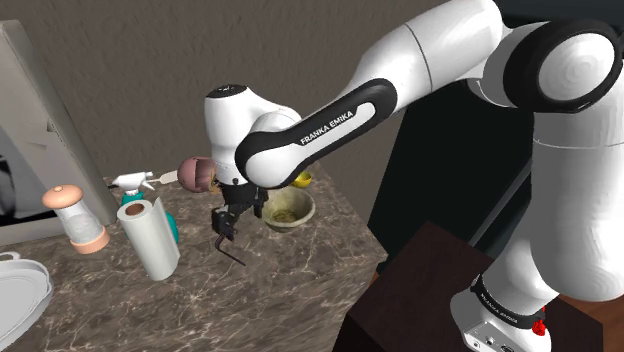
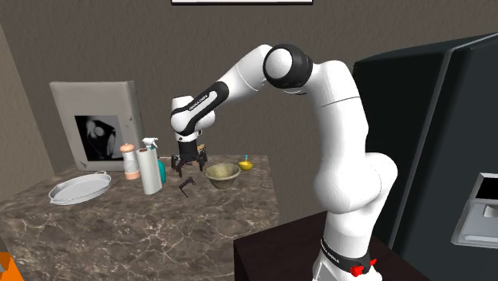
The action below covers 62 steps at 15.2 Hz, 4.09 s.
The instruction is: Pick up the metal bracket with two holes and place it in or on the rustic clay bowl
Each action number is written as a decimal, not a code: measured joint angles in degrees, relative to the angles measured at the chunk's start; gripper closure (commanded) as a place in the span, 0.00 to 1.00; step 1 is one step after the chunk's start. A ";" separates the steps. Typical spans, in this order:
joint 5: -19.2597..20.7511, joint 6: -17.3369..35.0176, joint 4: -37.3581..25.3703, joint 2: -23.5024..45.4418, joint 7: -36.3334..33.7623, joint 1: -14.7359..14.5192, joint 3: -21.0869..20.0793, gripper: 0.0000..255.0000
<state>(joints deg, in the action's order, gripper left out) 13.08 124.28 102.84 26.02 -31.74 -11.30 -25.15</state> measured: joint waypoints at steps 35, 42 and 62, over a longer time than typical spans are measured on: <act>4.16 0.35 -10.33 11.72 -2.27 -4.89 2.04 1.00; 2.73 -3.42 -10.87 8.35 -1.48 -4.20 1.02 1.00; -0.17 -15.40 -17.69 2.71 0.41 -3.65 -0.72 1.00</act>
<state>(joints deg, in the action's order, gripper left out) 12.91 108.88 85.16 28.73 -31.33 -14.95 -25.87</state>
